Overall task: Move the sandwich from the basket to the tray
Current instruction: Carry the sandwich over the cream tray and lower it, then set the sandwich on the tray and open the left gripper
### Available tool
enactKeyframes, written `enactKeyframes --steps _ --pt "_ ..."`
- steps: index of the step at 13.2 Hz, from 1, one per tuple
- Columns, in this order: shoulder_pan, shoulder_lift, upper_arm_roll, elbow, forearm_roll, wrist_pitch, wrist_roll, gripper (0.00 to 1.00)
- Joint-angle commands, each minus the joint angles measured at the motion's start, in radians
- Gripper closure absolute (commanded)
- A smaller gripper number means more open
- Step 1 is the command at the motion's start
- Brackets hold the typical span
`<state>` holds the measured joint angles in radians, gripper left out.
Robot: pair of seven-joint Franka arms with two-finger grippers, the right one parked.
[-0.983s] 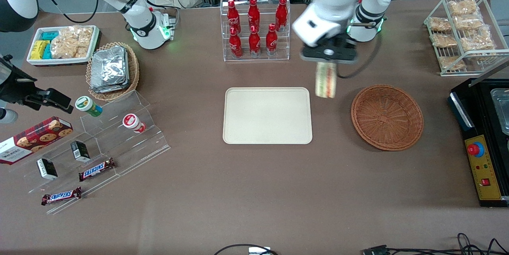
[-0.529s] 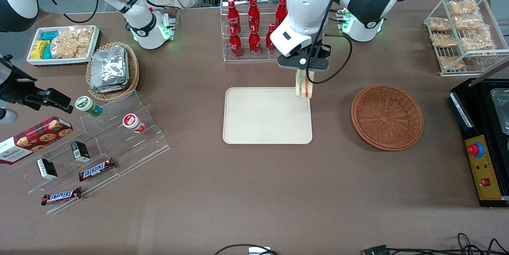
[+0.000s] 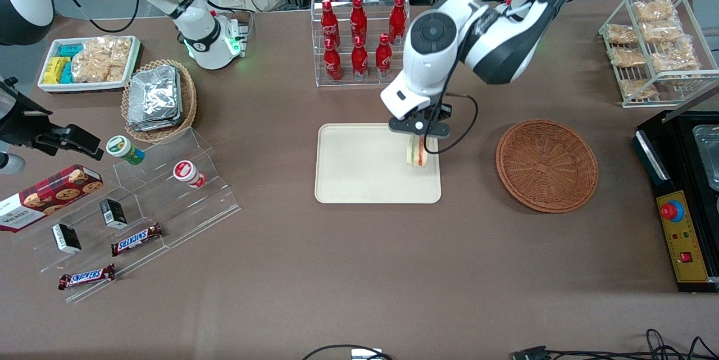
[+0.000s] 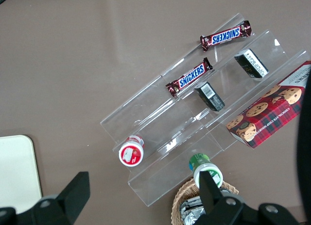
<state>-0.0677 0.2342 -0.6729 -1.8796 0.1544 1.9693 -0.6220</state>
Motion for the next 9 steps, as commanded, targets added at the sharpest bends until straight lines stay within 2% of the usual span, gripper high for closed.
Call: enactKeyframes --steps 1,6,9 --pt "0.008 0.081 0.021 -0.042 0.092 0.095 -0.066 1.0" --pt "0.002 0.264 0.03 -0.041 0.253 0.227 -0.246 1.0" --pt "0.0 0.289 0.03 -0.041 0.261 0.256 -0.268 1.0"
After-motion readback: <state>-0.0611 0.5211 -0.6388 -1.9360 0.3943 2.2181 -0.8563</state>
